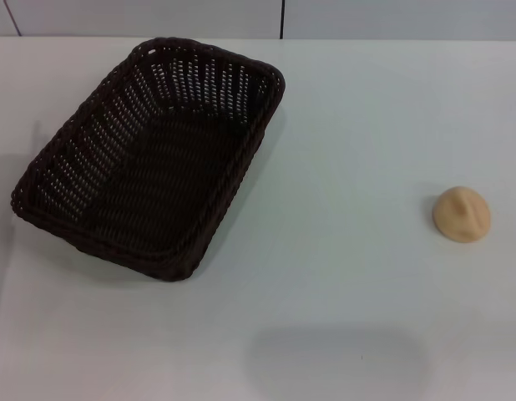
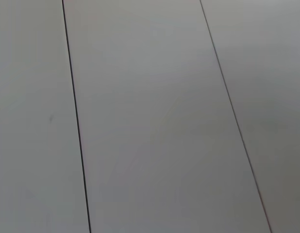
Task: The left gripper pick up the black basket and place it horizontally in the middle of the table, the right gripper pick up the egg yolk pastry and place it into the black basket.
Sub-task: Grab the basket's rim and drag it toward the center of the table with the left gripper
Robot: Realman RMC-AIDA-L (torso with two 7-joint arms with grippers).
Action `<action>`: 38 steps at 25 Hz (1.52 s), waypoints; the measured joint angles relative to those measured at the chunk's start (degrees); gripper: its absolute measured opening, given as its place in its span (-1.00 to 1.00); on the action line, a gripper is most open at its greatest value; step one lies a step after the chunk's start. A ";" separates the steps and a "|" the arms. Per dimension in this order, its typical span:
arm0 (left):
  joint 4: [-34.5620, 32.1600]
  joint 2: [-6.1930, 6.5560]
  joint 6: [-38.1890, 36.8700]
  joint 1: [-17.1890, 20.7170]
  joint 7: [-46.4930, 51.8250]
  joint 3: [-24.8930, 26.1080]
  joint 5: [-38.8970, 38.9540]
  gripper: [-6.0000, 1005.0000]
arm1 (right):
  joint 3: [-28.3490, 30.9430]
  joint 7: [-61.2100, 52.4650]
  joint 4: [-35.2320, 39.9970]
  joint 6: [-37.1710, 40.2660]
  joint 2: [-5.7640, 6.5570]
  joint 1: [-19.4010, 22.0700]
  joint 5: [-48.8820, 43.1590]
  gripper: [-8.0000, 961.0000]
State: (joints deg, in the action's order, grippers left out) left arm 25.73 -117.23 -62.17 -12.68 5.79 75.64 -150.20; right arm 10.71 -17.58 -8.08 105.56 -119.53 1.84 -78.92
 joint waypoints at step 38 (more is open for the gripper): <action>62.65 -0.86 129.47 -15.88 -37.37 26.62 -11.75 0.50 | -0.22 0.00 -0.35 0.27 0.02 -0.07 -0.05 0.70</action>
State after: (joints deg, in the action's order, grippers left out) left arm 88.38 -118.08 67.30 -28.55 -31.58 102.27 -161.95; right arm 10.49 -17.58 -8.43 105.83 -119.51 1.77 -78.98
